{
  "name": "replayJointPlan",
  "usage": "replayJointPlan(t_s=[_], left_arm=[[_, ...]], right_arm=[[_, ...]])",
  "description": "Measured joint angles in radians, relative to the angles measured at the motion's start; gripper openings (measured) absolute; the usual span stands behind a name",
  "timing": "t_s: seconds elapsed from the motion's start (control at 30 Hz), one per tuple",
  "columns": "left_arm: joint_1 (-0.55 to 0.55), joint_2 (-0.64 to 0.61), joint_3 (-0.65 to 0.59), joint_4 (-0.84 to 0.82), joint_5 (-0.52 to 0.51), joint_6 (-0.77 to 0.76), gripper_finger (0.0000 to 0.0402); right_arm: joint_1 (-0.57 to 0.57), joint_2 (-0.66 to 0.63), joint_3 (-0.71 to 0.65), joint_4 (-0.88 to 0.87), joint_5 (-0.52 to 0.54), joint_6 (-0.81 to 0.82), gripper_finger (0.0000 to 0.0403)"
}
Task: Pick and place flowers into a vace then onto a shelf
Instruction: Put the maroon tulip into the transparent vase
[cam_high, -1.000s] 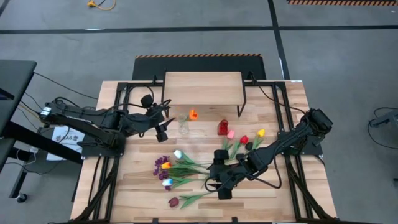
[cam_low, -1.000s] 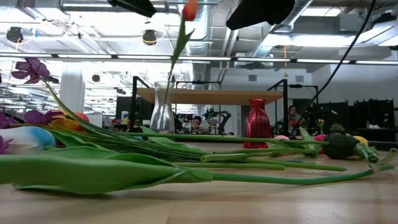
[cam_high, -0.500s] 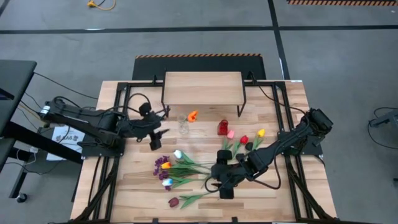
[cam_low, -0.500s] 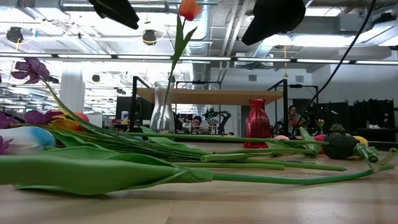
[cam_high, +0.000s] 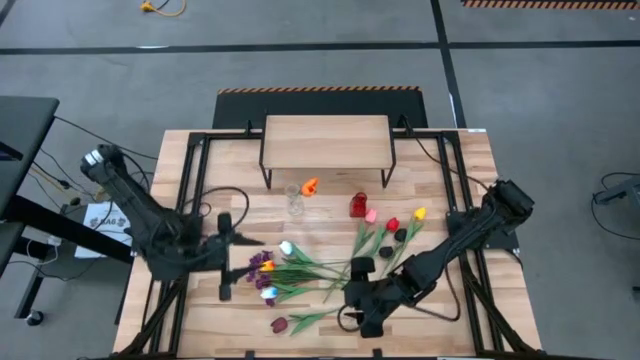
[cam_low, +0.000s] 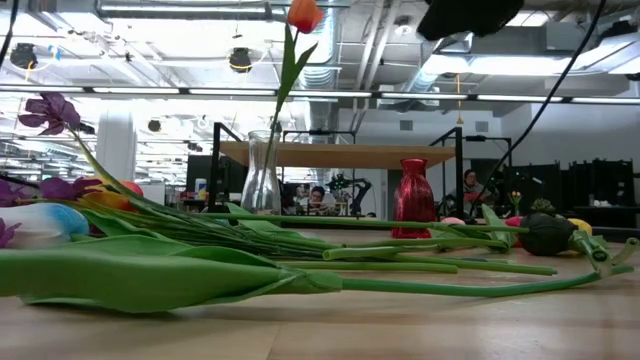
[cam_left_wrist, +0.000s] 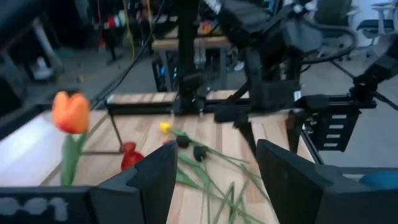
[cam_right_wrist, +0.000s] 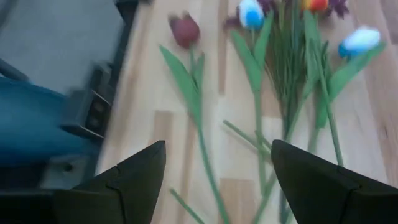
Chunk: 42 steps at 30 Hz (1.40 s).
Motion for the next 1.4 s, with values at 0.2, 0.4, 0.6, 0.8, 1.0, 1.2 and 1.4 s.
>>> replayJointPlan(t_s=[0.2,0.4,0.6,0.8,1.0,1.2,1.4], left_arm=[[-0.074,0.074,-0.137,0.368,-0.054,0.146,0.0210],[-0.063,0.160,-0.198,0.572,-0.033,0.201,0.0210],[-0.044,0.197,-0.167,0.623,-0.006,0.237,0.0210],[-0.042,0.199,-0.166,0.615,0.068,0.237,0.0210],[-0.042,0.199,-0.166,0.609,0.072,0.235,0.0210],[-0.042,0.199,-0.166,0.606,0.073,0.231,0.0210],[-0.042,0.199,-0.166,0.605,0.073,0.228,0.0210]], right_arm=[[-0.007,0.120,0.003,0.112,-0.006,-0.049,0.0284],[-0.041,0.196,0.025,0.142,-0.015,-0.105,0.0284],[-0.076,0.252,0.025,0.148,-0.094,-0.124,0.0281],[-0.096,0.286,0.025,0.211,-0.169,-0.163,0.0274],[-0.095,0.284,0.025,0.269,-0.192,-0.210,0.0274],[-0.079,0.282,0.025,0.291,-0.215,-0.229,0.0274],[-0.063,0.282,0.025,0.295,-0.217,-0.229,0.0274]])
